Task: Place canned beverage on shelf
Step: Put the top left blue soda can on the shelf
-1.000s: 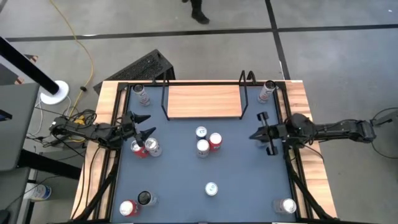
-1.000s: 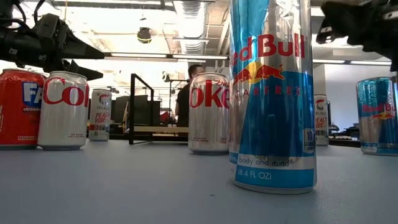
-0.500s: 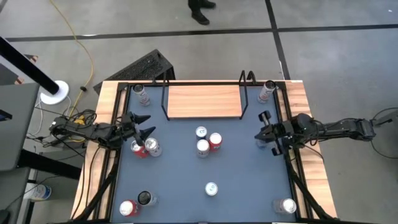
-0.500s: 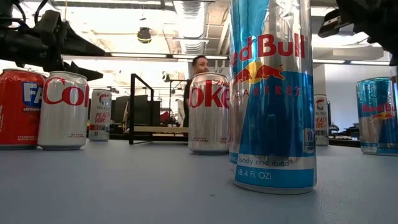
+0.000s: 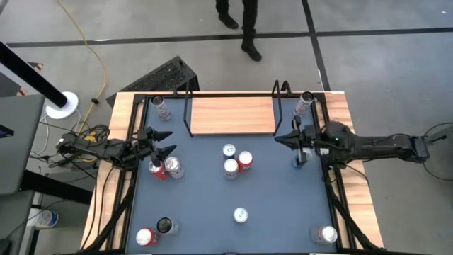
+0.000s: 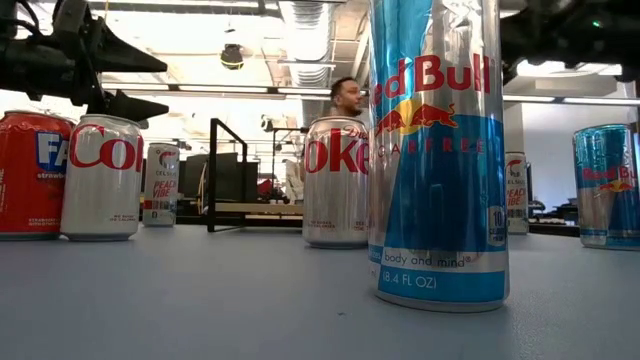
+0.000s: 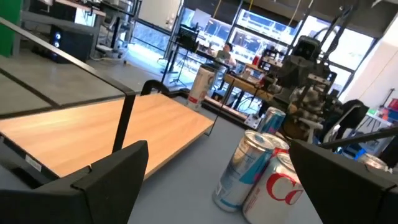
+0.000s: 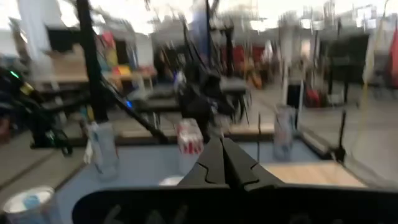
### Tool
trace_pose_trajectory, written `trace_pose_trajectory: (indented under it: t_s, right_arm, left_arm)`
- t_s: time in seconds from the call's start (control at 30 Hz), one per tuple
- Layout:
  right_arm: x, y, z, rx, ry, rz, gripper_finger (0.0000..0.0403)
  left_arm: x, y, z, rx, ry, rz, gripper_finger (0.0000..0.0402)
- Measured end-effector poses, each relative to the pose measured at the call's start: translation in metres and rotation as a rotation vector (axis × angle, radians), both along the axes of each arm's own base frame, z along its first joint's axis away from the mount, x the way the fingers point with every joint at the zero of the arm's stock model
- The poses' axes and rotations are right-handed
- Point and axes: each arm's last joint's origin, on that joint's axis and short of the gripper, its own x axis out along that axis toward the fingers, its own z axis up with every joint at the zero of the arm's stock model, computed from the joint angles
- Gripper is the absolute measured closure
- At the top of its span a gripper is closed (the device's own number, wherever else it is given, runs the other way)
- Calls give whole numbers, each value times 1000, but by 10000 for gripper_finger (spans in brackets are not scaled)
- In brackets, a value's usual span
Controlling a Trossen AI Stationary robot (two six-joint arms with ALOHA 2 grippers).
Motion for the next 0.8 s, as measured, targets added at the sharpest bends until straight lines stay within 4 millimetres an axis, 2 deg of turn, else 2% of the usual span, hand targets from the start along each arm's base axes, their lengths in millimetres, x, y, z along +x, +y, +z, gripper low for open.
trace_pose_trajectory:
  t_s: [0.13,0.3,0.5,0.63,0.73,0.8]
  right_arm:
    - [9,-1,24,11,59,0,403]
    - [17,0,41,27,188,14,403]
    - [24,4,50,27,254,44,403]
    - [27,4,53,-6,266,49,403]
    - [29,4,53,-5,275,49,403]
    - [31,4,52,-4,286,49,403]
  left_arm:
    - [-1,2,2,29,6,79,20]
    - [-5,8,7,6,-33,262,20]
    - [-4,10,14,36,-54,190,20]
    - [-5,13,50,102,-21,157,20]
    - [1,15,82,162,113,153,20]
    - [12,15,99,184,209,110,20]
